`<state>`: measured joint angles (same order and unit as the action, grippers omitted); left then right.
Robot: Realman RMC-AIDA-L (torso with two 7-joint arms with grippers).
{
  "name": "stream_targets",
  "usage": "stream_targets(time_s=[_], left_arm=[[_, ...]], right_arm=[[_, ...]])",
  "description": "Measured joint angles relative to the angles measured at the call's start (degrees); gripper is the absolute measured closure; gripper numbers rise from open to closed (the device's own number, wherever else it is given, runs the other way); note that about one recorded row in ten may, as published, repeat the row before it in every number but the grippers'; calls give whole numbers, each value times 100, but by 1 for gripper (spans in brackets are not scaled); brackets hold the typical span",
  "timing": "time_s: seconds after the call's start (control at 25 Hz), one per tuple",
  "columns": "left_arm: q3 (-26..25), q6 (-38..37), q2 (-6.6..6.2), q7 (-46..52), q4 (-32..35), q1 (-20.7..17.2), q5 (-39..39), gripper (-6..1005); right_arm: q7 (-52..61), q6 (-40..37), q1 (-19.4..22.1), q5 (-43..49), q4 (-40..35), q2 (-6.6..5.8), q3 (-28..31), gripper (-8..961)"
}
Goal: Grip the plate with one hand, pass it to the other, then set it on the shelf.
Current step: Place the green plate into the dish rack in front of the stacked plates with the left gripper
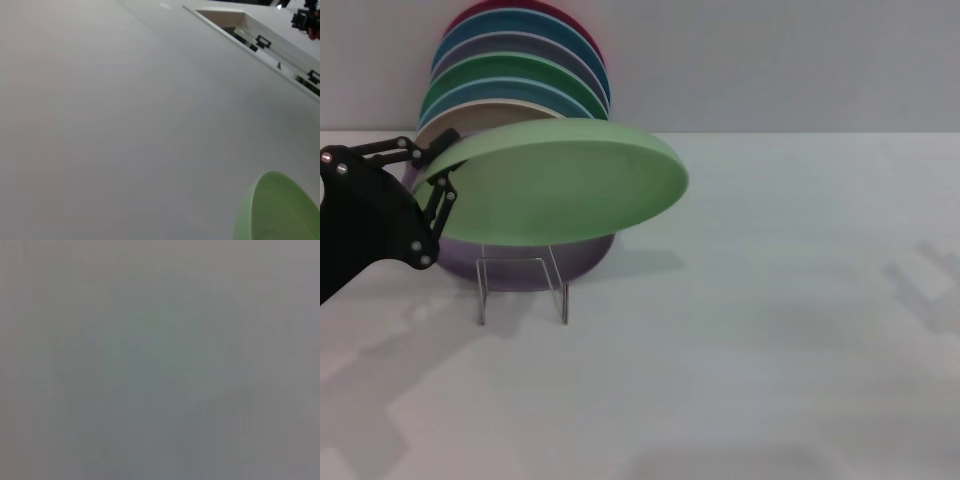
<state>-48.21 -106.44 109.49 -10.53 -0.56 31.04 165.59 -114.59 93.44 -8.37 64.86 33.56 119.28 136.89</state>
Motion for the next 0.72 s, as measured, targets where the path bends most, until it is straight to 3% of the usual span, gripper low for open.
stream_targets(time_s=[0.72], left_arm=[[67, 398, 36, -28, 62, -2, -8, 909]], right_arm=[[-77, -4, -49, 76, -25, -20, -79, 179]])
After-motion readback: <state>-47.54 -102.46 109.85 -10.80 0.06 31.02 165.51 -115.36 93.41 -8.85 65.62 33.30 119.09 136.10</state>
